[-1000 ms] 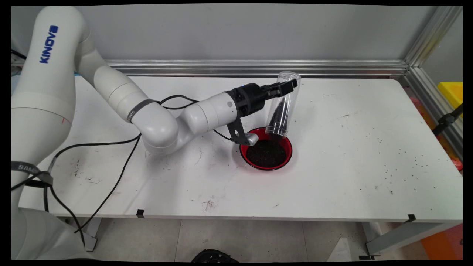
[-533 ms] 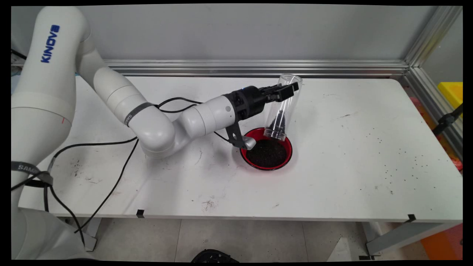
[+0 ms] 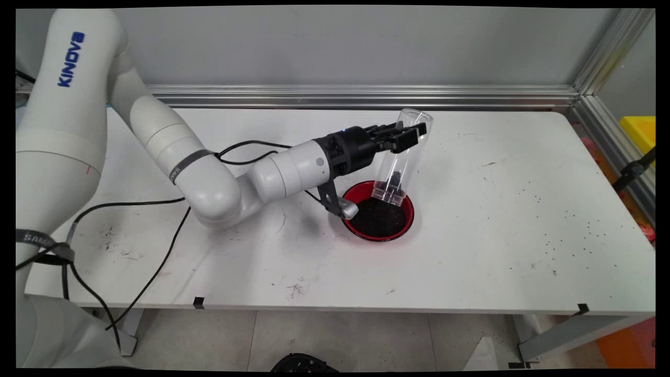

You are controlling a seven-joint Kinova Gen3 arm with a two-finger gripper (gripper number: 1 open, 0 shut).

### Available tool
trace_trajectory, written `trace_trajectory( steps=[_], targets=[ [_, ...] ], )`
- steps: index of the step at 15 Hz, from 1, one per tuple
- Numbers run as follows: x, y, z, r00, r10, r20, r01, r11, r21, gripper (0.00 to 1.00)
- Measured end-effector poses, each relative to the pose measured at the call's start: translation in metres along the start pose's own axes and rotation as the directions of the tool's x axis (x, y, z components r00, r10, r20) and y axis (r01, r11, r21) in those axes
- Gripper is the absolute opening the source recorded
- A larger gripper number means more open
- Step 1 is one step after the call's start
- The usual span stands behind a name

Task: Pour the black seasoning powder in the red bowl

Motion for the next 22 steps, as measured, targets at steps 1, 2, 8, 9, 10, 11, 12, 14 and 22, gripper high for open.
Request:
trace_trajectory(
  steps=[1, 2, 8, 9, 10, 11, 12, 14, 22],
  targets=[
    [0.0002, 0.0003, -0.0015, 1.0, 0.008, 0.0, -0.008, 1.0, 0.004, 0.0],
    [0.0004, 0.0005, -0.0029, 1.0, 0.015, 0.0, -0.015, 1.0, 0.006, 0.0],
    [0.0023, 0.0019, -0.0093, 0.999, 0.045, -0.004, -0.045, 0.999, 0.022, 0.0],
    [0.0025, 0.0021, -0.0098, 0.999, 0.048, -0.005, -0.048, 0.999, 0.023, 0.0],
    [0.0026, 0.0025, -0.0106, 0.999, 0.052, -0.005, -0.052, 0.998, 0.027, 0.0],
    [0.0027, 0.0027, -0.0108, 0.998, 0.056, -0.005, -0.055, 0.998, 0.029, 0.0],
    [0.0027, 0.0028, -0.0111, 0.998, 0.06, -0.005, -0.06, 0.998, 0.033, 0.0],
    [0.0022, 0.0028, -0.011, 0.998, 0.066, -0.003, -0.065, 0.997, 0.038, 0.0],
    [-0.0021, 0.0039, -0.0112, 0.999, 0.044, 0.004, -0.044, 0.999, 0.022, 0.0]
  ],
)
